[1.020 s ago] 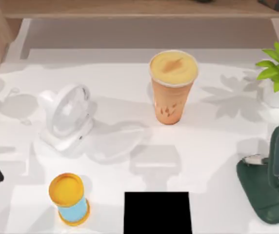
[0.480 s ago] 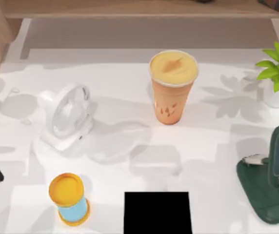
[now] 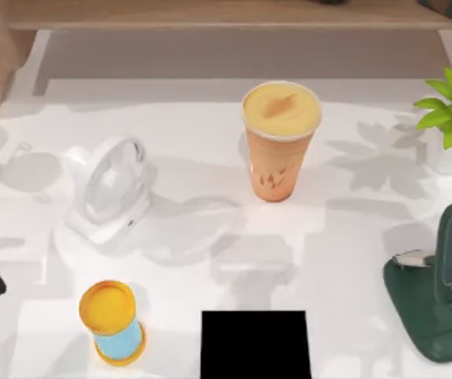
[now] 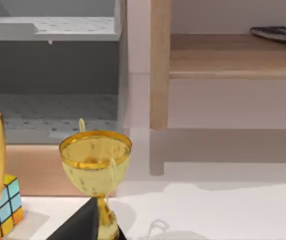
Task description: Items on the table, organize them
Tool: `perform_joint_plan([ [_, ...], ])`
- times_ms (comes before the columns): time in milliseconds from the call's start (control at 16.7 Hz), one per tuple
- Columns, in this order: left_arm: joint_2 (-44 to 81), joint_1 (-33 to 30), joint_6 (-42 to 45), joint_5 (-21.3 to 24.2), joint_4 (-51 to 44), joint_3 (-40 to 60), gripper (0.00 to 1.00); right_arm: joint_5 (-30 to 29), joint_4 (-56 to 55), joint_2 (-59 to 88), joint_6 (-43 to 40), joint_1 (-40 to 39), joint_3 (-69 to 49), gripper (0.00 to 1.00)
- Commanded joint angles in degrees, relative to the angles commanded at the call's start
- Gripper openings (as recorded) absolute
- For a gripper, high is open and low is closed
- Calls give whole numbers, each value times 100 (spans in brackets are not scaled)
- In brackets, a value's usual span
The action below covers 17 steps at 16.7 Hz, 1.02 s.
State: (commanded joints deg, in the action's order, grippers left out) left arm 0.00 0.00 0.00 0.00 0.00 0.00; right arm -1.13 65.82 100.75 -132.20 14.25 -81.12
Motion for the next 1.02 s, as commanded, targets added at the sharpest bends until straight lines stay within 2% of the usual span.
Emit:
perform_joint_plan([
  [180, 0, 0, 0, 0, 0, 0, 100, -78, -12, -162, -1235, -512, -260, 0],
  [420, 0, 0, 0, 0, 0, 0, 100, -153, -44, -340, -3611, -1490, -527, 0],
  [1020, 0, 0, 0, 0, 0, 0, 100, 14, -354, -58, -11353, -4680, -384, 0],
])
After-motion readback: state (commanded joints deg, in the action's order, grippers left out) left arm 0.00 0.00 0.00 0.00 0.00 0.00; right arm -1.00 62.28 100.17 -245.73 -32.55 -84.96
